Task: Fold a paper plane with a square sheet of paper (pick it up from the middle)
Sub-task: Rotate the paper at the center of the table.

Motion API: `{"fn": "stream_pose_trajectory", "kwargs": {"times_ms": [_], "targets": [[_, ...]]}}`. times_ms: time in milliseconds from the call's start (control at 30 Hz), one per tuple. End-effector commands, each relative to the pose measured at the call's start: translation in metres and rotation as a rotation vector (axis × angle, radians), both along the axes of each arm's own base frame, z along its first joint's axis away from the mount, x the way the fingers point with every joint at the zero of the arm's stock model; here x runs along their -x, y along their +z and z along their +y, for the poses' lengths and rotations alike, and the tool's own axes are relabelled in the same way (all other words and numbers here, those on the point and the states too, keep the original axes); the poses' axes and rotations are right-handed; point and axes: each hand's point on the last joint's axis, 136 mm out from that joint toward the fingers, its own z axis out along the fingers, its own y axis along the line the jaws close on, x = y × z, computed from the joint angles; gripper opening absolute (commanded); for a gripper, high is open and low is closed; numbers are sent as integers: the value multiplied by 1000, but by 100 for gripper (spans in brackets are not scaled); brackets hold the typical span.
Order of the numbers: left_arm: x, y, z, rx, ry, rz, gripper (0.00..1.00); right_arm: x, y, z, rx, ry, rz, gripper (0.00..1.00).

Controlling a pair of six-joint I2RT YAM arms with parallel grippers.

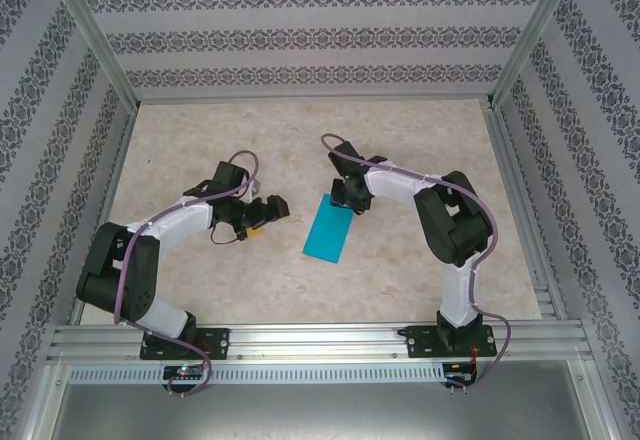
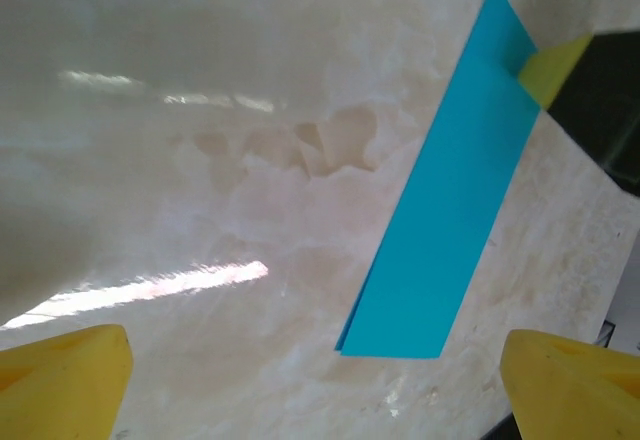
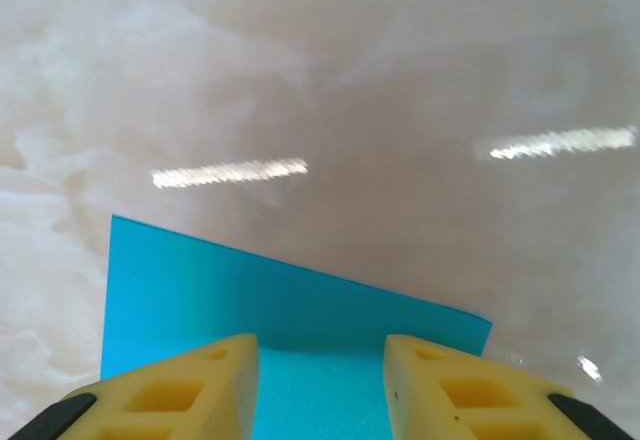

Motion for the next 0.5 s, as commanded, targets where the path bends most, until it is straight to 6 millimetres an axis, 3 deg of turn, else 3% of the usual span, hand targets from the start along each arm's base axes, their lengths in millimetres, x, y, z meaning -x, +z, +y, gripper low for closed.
{"fn": "stream_pose_trajectory", "kwargs": {"times_ms": [0, 133, 200, 333, 467], "targets": [[2, 4, -21, 55, -24, -13, 92, -7, 13, 3, -16, 51, -24, 38], [9, -1, -34, 65, -31, 0, 90, -5, 57, 1, -22, 13, -94, 41], [11, -1, -42, 84, -37, 10, 90, 4, 64, 3, -18, 4, -90, 42], [19, -2, -59, 97, -71, 34, 87, 22, 49, 9, -12, 3, -40, 43], [24, -6, -69, 102, -87, 58, 78, 26, 30, 21, -68, 11, 6, 42]]}}
